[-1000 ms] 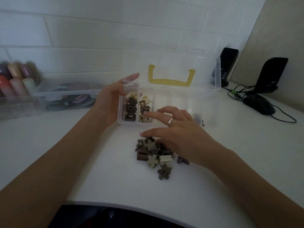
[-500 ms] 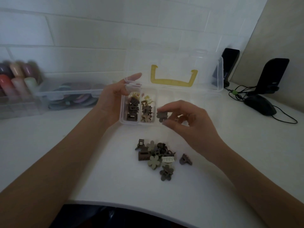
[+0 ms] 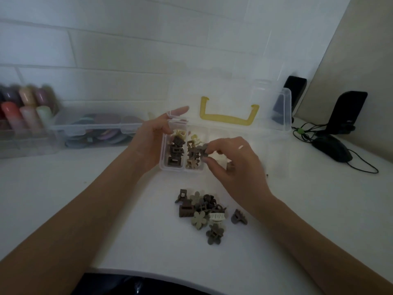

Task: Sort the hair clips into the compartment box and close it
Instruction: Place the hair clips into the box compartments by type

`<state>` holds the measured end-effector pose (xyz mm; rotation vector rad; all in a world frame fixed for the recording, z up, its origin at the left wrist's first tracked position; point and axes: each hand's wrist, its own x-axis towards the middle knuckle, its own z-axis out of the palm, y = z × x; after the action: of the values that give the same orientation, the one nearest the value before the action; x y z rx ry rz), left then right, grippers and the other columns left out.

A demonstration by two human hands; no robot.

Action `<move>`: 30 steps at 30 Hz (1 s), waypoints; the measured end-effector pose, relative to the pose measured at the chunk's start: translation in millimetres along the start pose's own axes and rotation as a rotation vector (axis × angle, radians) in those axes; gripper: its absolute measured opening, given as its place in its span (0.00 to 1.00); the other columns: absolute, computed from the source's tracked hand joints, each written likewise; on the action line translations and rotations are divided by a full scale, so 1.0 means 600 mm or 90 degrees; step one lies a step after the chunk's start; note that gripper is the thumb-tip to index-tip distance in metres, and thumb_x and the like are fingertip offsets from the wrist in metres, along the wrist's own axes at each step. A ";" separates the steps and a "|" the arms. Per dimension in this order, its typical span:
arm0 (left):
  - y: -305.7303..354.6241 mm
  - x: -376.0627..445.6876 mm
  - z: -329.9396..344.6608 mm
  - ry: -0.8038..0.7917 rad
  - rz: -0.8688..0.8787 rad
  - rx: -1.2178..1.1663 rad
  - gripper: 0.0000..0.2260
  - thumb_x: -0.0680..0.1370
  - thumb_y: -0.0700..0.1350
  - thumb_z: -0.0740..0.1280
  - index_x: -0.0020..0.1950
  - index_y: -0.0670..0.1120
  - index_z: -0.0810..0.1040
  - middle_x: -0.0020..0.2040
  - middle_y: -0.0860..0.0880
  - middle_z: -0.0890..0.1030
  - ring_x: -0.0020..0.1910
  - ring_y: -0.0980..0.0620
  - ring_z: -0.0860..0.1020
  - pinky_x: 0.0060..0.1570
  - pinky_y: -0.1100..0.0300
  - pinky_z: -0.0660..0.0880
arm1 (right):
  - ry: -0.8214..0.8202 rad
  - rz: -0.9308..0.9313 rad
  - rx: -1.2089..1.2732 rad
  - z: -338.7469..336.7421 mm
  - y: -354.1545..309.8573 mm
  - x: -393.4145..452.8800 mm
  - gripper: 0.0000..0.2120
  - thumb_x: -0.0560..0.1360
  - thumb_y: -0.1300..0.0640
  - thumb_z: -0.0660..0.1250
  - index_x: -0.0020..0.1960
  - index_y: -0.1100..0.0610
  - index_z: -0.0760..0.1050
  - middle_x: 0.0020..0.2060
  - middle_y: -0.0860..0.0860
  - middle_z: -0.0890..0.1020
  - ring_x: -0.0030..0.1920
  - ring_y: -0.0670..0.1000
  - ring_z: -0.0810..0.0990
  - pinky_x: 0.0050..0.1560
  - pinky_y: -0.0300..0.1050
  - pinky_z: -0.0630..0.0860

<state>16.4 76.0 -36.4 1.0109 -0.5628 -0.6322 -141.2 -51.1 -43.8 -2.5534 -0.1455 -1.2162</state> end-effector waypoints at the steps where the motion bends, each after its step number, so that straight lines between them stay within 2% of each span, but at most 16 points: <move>1: 0.001 0.000 -0.002 -0.002 -0.001 -0.002 0.25 0.63 0.37 0.57 0.57 0.48 0.80 0.56 0.41 0.75 0.52 0.42 0.73 0.51 0.51 0.73 | 0.015 -0.029 -0.051 0.005 0.001 0.008 0.03 0.72 0.56 0.69 0.45 0.53 0.77 0.43 0.41 0.80 0.45 0.45 0.74 0.42 0.41 0.71; 3: -0.001 0.000 -0.001 -0.002 -0.002 -0.004 0.25 0.65 0.37 0.56 0.58 0.48 0.80 0.56 0.41 0.75 0.52 0.42 0.73 0.49 0.52 0.74 | 0.038 -0.093 -0.179 0.013 0.004 0.016 0.02 0.73 0.56 0.68 0.45 0.53 0.78 0.44 0.46 0.83 0.45 0.52 0.77 0.42 0.48 0.72; 6: -0.004 0.003 -0.001 0.011 -0.001 -0.013 0.24 0.68 0.36 0.55 0.61 0.47 0.78 0.53 0.42 0.77 0.51 0.44 0.74 0.47 0.54 0.75 | 0.050 -0.177 -0.284 0.023 0.002 0.027 0.01 0.72 0.57 0.69 0.43 0.53 0.78 0.42 0.48 0.83 0.40 0.55 0.78 0.37 0.48 0.70; 10: -0.003 -0.001 0.004 -0.005 -0.010 -0.036 0.25 0.66 0.37 0.56 0.59 0.47 0.79 0.56 0.40 0.76 0.51 0.42 0.74 0.49 0.52 0.74 | 0.040 -0.175 -0.420 0.037 0.002 0.053 0.06 0.68 0.59 0.72 0.41 0.52 0.76 0.38 0.49 0.80 0.38 0.54 0.74 0.37 0.48 0.63; 13: -0.002 -0.004 0.007 -0.001 -0.010 -0.033 0.23 0.71 0.35 0.53 0.61 0.47 0.77 0.52 0.41 0.77 0.46 0.44 0.75 0.45 0.55 0.75 | -0.004 -0.156 -0.466 0.040 -0.002 0.053 0.02 0.70 0.56 0.70 0.41 0.51 0.76 0.44 0.50 0.80 0.41 0.54 0.74 0.39 0.48 0.60; 14: -0.002 -0.003 0.007 0.000 -0.009 -0.036 0.23 0.70 0.35 0.54 0.61 0.47 0.77 0.51 0.41 0.77 0.46 0.45 0.75 0.44 0.56 0.74 | -0.020 -0.156 -0.458 0.039 -0.002 0.049 0.02 0.73 0.54 0.67 0.42 0.51 0.77 0.47 0.49 0.80 0.43 0.54 0.74 0.40 0.49 0.61; 16: -0.002 -0.003 0.005 -0.001 -0.013 -0.044 0.24 0.67 0.37 0.56 0.60 0.48 0.78 0.50 0.42 0.77 0.45 0.46 0.75 0.43 0.55 0.73 | -0.064 -0.160 -0.441 0.034 -0.003 0.040 0.09 0.77 0.51 0.60 0.46 0.51 0.78 0.52 0.47 0.81 0.46 0.54 0.76 0.42 0.49 0.61; 18: -0.002 -0.002 0.003 0.003 -0.020 -0.042 0.24 0.65 0.39 0.58 0.59 0.49 0.79 0.51 0.42 0.78 0.46 0.45 0.75 0.45 0.54 0.73 | -0.103 -0.175 -0.416 0.027 -0.001 0.037 0.11 0.78 0.51 0.58 0.51 0.51 0.78 0.54 0.45 0.82 0.48 0.53 0.76 0.45 0.50 0.62; 22: -0.004 -0.002 0.003 0.009 -0.009 -0.012 0.22 0.71 0.37 0.55 0.60 0.49 0.78 0.56 0.42 0.77 0.49 0.45 0.77 0.46 0.54 0.76 | -0.153 -0.152 -0.346 0.019 -0.003 0.029 0.14 0.77 0.52 0.56 0.58 0.56 0.74 0.40 0.49 0.83 0.50 0.55 0.77 0.50 0.51 0.62; 24: -0.003 -0.002 0.002 0.008 -0.006 0.001 0.23 0.69 0.38 0.56 0.60 0.49 0.78 0.54 0.43 0.78 0.48 0.46 0.77 0.45 0.55 0.76 | -0.146 -0.132 -0.293 0.012 -0.003 0.026 0.17 0.78 0.52 0.54 0.61 0.55 0.74 0.38 0.48 0.83 0.51 0.53 0.76 0.51 0.50 0.62; 28: -0.001 -0.001 0.005 0.019 -0.013 0.000 0.26 0.64 0.40 0.58 0.60 0.48 0.77 0.54 0.43 0.77 0.50 0.45 0.75 0.48 0.53 0.74 | -0.128 -0.139 -0.124 -0.017 -0.005 0.017 0.12 0.76 0.51 0.60 0.53 0.50 0.80 0.35 0.46 0.81 0.46 0.45 0.73 0.46 0.45 0.65; 30: -0.002 -0.001 0.005 0.022 -0.015 0.001 0.26 0.64 0.40 0.58 0.60 0.48 0.78 0.53 0.43 0.78 0.50 0.45 0.76 0.47 0.54 0.75 | -0.195 -0.158 -0.033 -0.020 -0.014 0.010 0.11 0.75 0.53 0.61 0.52 0.49 0.81 0.37 0.45 0.82 0.42 0.45 0.74 0.43 0.45 0.70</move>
<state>13.7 74.0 -36.2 1.0296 -0.5211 -0.6339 -148.1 -47.2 -30.2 -2.8172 -0.5188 -0.9061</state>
